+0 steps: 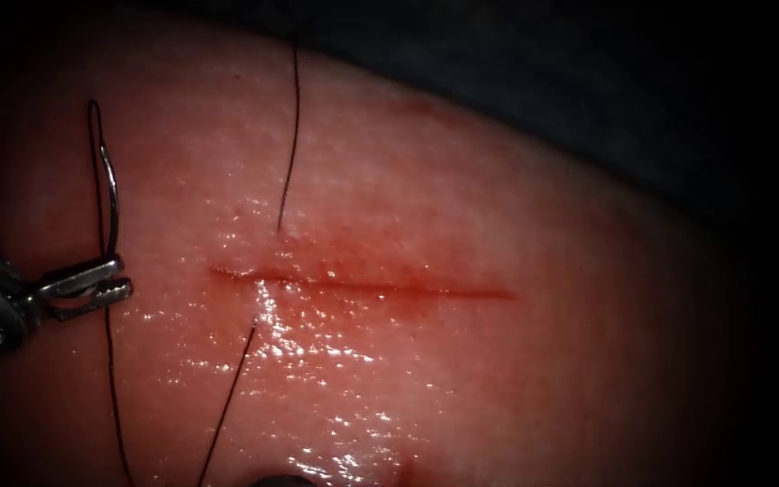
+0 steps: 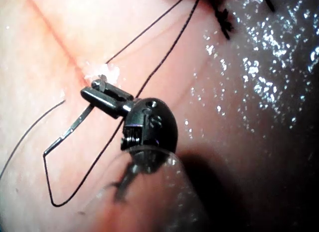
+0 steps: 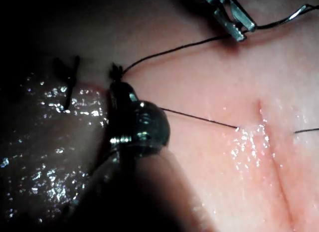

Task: Wound Closure
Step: Use the right needle driver to pull the suture through the skin.

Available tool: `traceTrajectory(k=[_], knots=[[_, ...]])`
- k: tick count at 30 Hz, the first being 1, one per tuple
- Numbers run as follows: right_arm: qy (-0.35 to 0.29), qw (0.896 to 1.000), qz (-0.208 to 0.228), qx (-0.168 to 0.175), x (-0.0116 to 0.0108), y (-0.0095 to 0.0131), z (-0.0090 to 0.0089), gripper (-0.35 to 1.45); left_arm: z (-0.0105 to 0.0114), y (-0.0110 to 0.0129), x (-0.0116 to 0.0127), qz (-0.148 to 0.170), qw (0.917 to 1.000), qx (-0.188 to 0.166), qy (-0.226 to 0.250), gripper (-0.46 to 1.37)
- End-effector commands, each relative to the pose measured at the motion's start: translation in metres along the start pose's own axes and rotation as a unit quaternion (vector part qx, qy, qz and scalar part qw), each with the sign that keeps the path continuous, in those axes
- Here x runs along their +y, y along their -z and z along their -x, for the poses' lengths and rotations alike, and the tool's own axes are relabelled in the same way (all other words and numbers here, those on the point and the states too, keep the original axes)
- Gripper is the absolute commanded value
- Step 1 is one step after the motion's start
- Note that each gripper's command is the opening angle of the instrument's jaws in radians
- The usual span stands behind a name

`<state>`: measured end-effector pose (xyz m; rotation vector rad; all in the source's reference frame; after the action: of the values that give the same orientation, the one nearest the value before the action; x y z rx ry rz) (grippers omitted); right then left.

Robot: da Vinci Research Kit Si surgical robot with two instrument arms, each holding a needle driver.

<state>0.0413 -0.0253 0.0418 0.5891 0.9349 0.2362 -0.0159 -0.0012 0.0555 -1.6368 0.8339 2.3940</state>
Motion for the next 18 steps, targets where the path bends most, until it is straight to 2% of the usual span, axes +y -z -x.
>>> traceTrajectory(k=[1,5,9,11,13,15,18], knots=[[0.002,1.000,-0.003,-0.002,-0.0002,-0.0003,-0.0003,-0.35,0.0001,0.0000,0.0001,0.006,1.0000,0.000,-0.001,-0.35],[-0.006,1.000,-0.025,0.000,-0.0005,-0.0012,-0.0010,-0.35,0.0002,-0.0001,0.0001,0.006,1.0000,0.000,0.002,-0.35],[0.005,0.999,-0.029,0.033,0.0006,-0.0016,-0.0011,-0.35,0.0005,-0.0002,0.0001,0.007,1.0000,0.000,0.001,-0.35],[0.004,0.999,-0.010,0.052,0.0013,-0.0015,-0.0009,0.40,0.0007,-0.0002,0.0002,0.008,1.0000,0.001,0.003,-0.35],[0.009,0.998,-0.002,0.066,0.0021,-0.0013,-0.0006,0.86,0.0009,-0.0003,0.0002,0.008,1.0000,0.001,0.003,-0.35],[0.022,0.996,0.021,0.083,0.0030,-0.0007,-0.0004,1.19,0.0010,-0.0003,0.0002,0.008,1.0000,0.001,0.002,-0.35],[0.035,0.993,0.039,0.104,0.0038,0.0004,-0.0003,1.29,0.0013,-0.0003,0.0001,0.008,1.0000,0.001,0.002,-0.35]])
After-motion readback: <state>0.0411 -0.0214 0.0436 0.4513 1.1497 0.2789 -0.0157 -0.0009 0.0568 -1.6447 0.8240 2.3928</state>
